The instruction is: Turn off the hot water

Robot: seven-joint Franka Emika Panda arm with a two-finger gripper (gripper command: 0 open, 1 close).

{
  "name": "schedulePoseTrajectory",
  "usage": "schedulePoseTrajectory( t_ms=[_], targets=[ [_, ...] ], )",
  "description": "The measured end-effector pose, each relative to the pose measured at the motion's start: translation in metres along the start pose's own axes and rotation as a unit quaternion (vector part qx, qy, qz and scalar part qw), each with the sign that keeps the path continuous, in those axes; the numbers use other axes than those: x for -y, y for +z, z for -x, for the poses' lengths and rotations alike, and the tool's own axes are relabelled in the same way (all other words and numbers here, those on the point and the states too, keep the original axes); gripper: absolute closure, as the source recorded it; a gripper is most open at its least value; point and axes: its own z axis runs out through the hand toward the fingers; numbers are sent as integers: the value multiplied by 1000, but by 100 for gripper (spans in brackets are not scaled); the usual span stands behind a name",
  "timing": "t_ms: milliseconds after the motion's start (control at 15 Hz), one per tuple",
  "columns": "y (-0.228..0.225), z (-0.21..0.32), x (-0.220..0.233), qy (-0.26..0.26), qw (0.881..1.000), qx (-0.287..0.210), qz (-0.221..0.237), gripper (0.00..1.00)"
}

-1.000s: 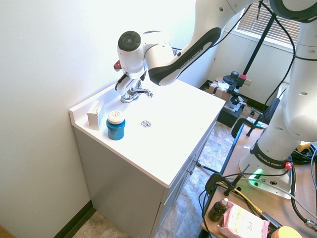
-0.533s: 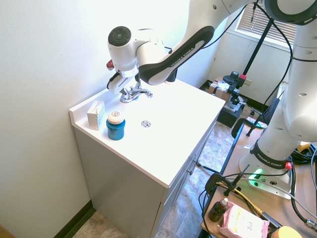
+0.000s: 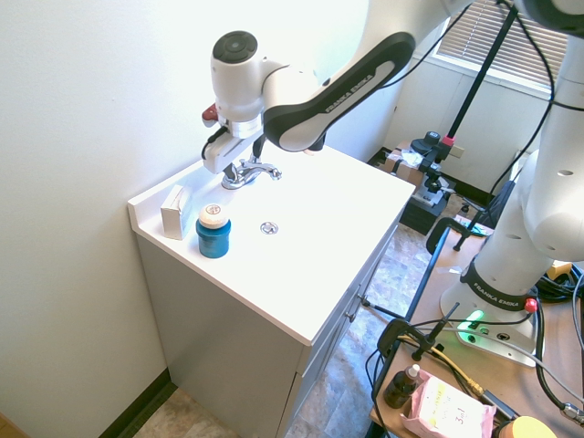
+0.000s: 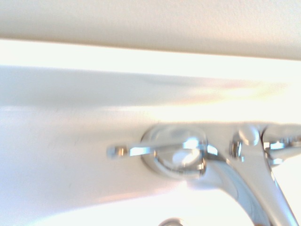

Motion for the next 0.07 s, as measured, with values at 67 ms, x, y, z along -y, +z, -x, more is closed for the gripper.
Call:
schedulePoseTrajectory(
  t_ms=[67],
  targets=[
    [-13,6,-15,-1,1000,24,-6,0]
  ],
)
